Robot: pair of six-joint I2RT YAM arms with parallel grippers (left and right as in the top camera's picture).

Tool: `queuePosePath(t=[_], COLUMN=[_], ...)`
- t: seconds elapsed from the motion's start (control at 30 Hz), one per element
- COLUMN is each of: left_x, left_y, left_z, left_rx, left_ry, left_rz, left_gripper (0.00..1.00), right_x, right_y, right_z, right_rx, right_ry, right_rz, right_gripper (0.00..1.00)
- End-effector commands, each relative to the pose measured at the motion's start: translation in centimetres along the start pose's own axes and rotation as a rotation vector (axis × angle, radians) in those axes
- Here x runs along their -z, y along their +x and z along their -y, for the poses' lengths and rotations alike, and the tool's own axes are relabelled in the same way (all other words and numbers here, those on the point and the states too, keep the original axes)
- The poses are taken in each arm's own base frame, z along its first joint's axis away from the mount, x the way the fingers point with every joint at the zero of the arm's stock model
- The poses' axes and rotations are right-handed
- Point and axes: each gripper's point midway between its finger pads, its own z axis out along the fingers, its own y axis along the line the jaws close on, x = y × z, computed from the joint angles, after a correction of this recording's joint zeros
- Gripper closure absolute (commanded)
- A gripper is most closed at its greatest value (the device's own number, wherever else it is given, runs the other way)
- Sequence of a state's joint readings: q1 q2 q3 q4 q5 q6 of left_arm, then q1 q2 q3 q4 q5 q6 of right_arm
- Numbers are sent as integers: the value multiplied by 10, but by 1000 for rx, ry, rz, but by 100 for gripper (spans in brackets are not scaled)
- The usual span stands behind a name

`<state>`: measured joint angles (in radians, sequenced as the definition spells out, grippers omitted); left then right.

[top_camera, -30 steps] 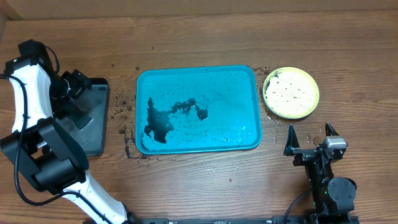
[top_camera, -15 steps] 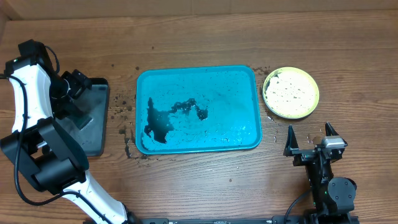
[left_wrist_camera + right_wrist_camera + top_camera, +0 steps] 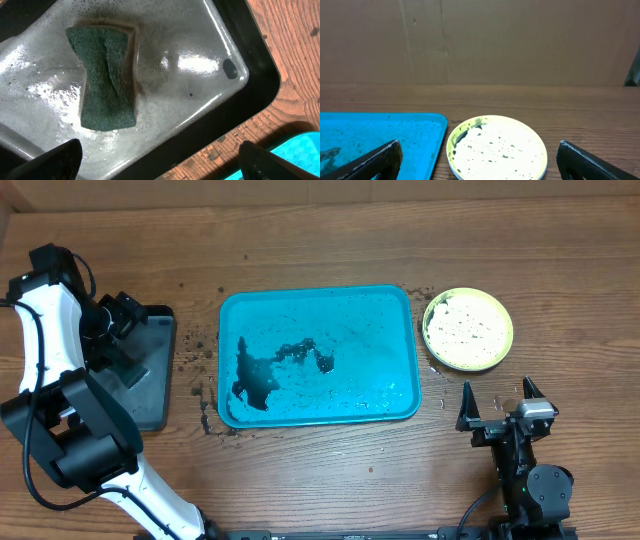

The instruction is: Clean dirty plates on tray and stack at the side

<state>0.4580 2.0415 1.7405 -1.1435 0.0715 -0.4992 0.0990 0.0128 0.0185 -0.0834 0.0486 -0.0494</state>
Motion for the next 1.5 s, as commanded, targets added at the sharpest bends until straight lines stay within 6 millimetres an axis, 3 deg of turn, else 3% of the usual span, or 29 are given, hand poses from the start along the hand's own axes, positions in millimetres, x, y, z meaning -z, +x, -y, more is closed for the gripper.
queuePosePath(t=[0.0,0.17,0.3,0.53,0.7,0.83,1.03,1.2,1.3,1.47], left_x=[-3,-3,6,75,120,136,132,113,102,80], left_y=[3,2,8,8,23,62,143,207,219,219], left_z=[1,0,-16,-12,11,49,90,77,57,28], left_rx=[-3,-2,19,31,-162,-433,-805,-912,-908,-855], left_ry=[-4,-9,-50,58,214,378,551,662,658,601], left_rz=[-8,-5,-27,139,360,520,738,788,827,909], left_gripper=[0,0,0,0,0,0,0,0,0,0], right_x=[0,0,0,0,0,0,0,0,0,0], right_y=[2,2,2,2,2,2,2,2,2,2], right_z=[0,0,0,0,0,0,0,0,0,0], right_rx=[4,4,4,4,4,4,4,4,4,4], right_ry=[-2,-2,-2,-2,-2,-2,-2,-2,-2,-2], right_rz=[2,2,2,2,2,2,2,2,2,2], right_gripper=[0,0,0,0,0,0,0,0,0,0])
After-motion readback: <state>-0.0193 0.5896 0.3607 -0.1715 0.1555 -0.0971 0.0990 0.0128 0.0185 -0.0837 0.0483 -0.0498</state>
